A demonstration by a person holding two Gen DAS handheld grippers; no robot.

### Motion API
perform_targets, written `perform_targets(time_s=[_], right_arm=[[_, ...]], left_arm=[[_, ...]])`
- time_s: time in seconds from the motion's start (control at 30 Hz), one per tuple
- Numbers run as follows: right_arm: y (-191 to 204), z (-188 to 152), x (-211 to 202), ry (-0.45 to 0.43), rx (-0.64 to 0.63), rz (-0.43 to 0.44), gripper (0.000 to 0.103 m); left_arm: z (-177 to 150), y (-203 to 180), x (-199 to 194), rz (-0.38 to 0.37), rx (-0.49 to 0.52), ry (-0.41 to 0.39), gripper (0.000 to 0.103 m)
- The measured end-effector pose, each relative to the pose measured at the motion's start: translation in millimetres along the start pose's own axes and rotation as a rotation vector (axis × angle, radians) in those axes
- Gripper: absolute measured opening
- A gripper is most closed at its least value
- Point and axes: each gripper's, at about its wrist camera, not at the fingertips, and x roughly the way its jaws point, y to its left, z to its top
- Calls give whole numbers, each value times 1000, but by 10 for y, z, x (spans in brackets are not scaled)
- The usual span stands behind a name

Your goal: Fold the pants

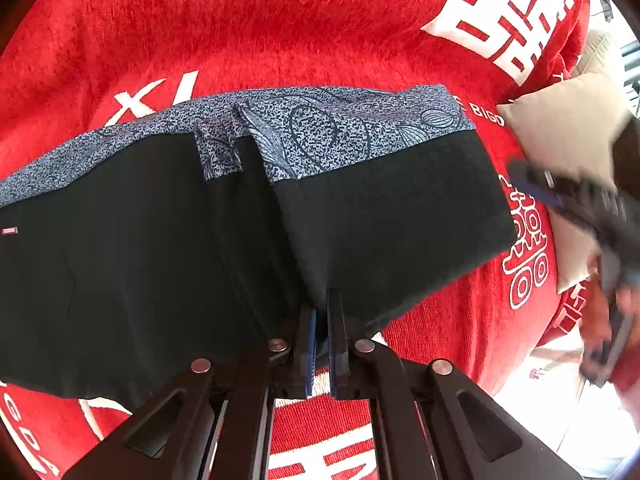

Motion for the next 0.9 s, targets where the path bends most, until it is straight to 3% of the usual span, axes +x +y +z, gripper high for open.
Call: perform_targets(time_s=[0.17, 0.27, 0.3, 0.4, 0.5, 0.57, 0.63, 0.7, 0.73, 0.83, 0.87, 0.9], right_arm=[[-280, 414, 415, 78, 104, 174, 52], [-399, 512, 725, 165, 194, 329, 51], [-452, 514, 832, 202, 244, 354, 37], [-507, 438, 765, 185, 259, 359, 27], [-587, 281, 663, 143, 280, 315, 24], [-626, 244, 735, 147, 296, 294, 26], [-611, 260, 756, 140, 309, 288, 35], [-505, 286, 655, 127, 256, 224, 42], [-446, 304, 594, 117, 222, 189, 42], [-339, 232, 333, 88, 137, 83, 42], [-328, 200, 259, 81, 118, 53, 42], [-293, 146, 169, 72, 97, 20, 34]], left_arm=[[-18, 12, -6, 0, -9, -3, 6], [-16, 28, 5, -2, -15, 0, 6], [-9, 31, 3, -3, -16, 2, 6], [19, 19, 9, 1, -10, 16, 6], [20, -11, 39, 10, 20, 13, 6], [26, -28, 57, 22, 27, 11, 6], [33, -38, 25, 31, 19, 4, 6], [28, -50, -54, 38, 16, -17, 6], [29, -56, -100, 48, 15, -29, 11], [35, -62, -314, 152, -6, -90, 63], [44, -68, -398, 156, -7, -119, 64], [73, -88, -483, 147, -5, -142, 64]])
